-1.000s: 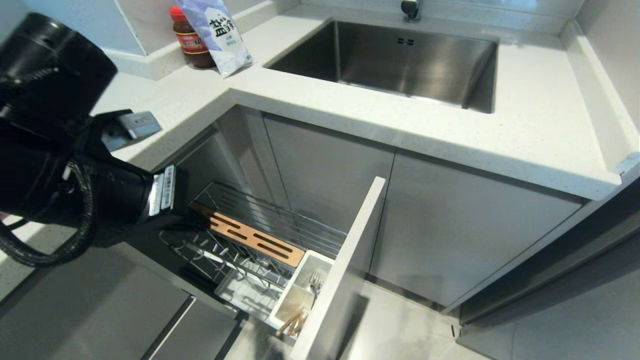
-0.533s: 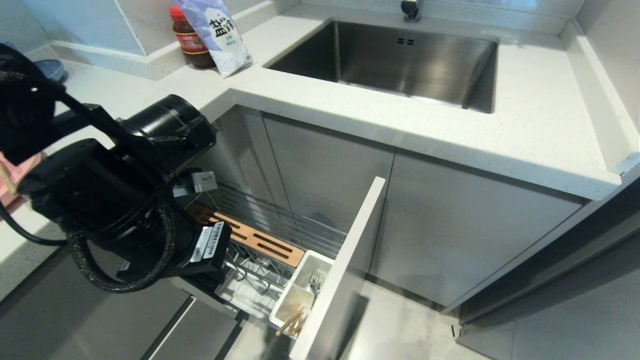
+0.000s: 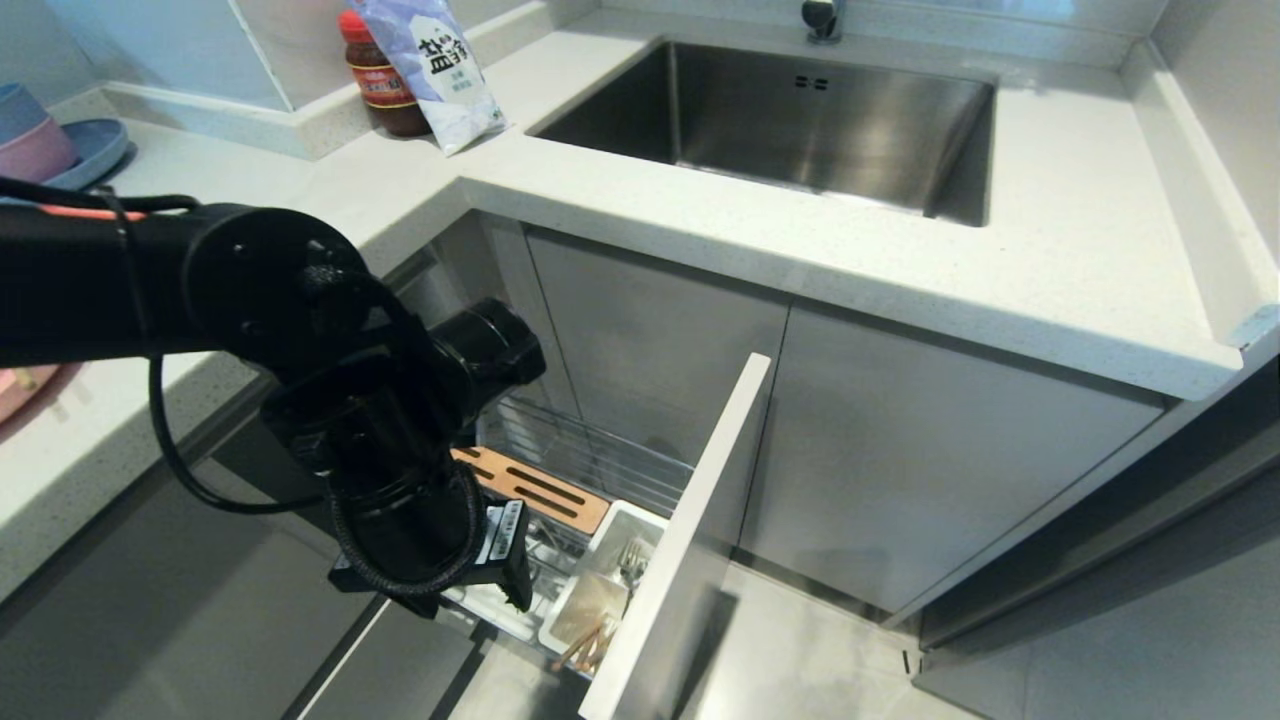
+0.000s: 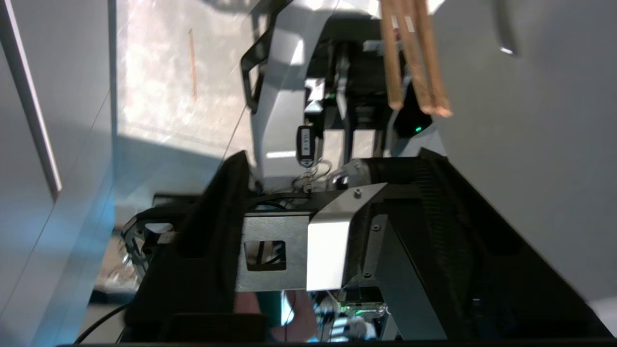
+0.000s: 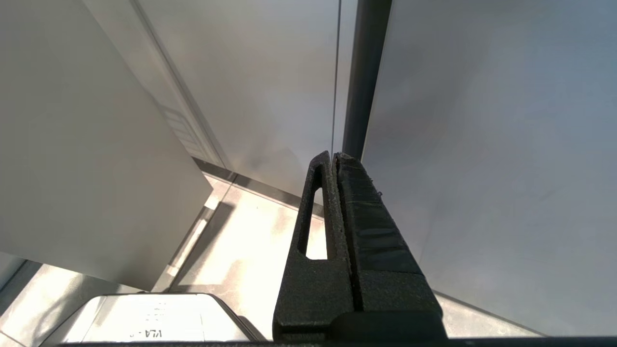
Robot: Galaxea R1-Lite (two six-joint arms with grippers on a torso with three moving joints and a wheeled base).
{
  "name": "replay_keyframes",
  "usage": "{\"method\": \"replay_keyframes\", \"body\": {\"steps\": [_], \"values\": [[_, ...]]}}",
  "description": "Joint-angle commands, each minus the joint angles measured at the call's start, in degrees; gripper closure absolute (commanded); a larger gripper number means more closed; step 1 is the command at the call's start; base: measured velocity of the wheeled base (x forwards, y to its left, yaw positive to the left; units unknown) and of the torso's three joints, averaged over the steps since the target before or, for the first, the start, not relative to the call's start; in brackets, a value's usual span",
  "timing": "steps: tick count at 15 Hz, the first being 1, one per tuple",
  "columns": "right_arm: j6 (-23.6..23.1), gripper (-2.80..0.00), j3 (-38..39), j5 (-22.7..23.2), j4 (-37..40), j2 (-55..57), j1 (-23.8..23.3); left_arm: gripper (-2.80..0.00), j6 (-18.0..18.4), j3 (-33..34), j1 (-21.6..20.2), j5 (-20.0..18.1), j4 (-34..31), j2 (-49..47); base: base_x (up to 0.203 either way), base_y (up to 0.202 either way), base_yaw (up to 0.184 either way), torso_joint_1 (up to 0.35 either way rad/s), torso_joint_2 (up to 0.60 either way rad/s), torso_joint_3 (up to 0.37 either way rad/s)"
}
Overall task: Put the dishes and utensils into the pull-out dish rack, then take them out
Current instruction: Take the chopsticks out of the cupboard
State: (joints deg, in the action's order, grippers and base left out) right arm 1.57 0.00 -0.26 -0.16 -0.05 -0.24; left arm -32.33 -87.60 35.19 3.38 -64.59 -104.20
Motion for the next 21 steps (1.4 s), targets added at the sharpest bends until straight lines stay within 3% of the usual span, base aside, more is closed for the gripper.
{"method": "replay_keyframes", "body": {"steps": [1, 8, 21], "values": [[0.0, 0.00, 0.1, 0.0, 0.0, -0.1, 0.0, -2.80, -0.3, 0.1, -0.1, 0.0, -0.3, -5.4, 0.000, 0.000, 0.000, 0.000, 0.00, 0.000], [0.0, 0.00, 0.1, 0.0, 0.0, -0.1, 0.0, -2.80, -0.3, -0.3, -0.6, -0.2, 0.3, -13.4, 0.000, 0.000, 0.000, 0.000, 0.00, 0.000], [0.0, 0.00, 0.1, 0.0, 0.0, -0.1, 0.0, -2.80, 1.0, -0.1, -3.0, -0.2, 1.0, -17.3, 0.000, 0.000, 0.000, 0.000, 0.00, 0.000]]}}
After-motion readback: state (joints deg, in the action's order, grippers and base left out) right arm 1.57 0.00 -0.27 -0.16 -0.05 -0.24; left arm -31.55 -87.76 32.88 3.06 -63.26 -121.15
